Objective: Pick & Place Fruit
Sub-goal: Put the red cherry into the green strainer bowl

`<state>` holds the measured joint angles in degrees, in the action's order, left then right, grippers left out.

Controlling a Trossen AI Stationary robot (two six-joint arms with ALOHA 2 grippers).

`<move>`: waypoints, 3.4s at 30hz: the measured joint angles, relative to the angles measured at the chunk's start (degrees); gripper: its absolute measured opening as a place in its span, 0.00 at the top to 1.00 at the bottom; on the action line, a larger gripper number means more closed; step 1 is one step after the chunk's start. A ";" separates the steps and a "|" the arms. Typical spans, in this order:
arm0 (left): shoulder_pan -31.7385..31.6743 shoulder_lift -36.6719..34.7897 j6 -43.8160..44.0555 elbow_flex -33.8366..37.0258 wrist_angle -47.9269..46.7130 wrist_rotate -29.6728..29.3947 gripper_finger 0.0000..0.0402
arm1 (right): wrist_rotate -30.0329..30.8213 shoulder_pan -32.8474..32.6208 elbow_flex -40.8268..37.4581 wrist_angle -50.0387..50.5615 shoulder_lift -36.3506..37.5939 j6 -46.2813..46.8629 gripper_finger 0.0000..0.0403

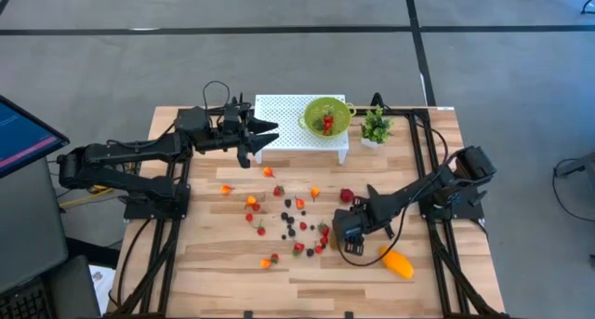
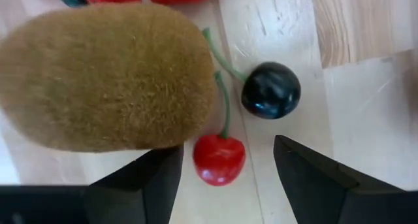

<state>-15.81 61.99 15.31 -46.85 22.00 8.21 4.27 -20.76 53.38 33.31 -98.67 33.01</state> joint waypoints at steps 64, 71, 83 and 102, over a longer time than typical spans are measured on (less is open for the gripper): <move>0.00 -0.01 0.00 0.02 0.77 -0.02 0.60 | 1.14 24.53 12.69 -8.91 19.60 -30.58 0.72; 0.00 -0.01 0.00 0.00 1.02 0.00 0.60 | 0.43 35.75 16.61 -8.19 17.85 -35.14 0.73; 0.00 -0.01 0.00 0.02 1.46 0.00 0.60 | -0.39 47.60 17.58 -4.25 15.91 -33.11 0.72; 0.00 -0.01 0.00 0.02 1.70 0.00 0.60 | -0.19 49.16 17.65 -5.59 15.80 -34.33 0.70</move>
<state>-15.81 61.98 15.31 -46.83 23.70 8.21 4.08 28.40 71.02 27.72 -82.87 -1.32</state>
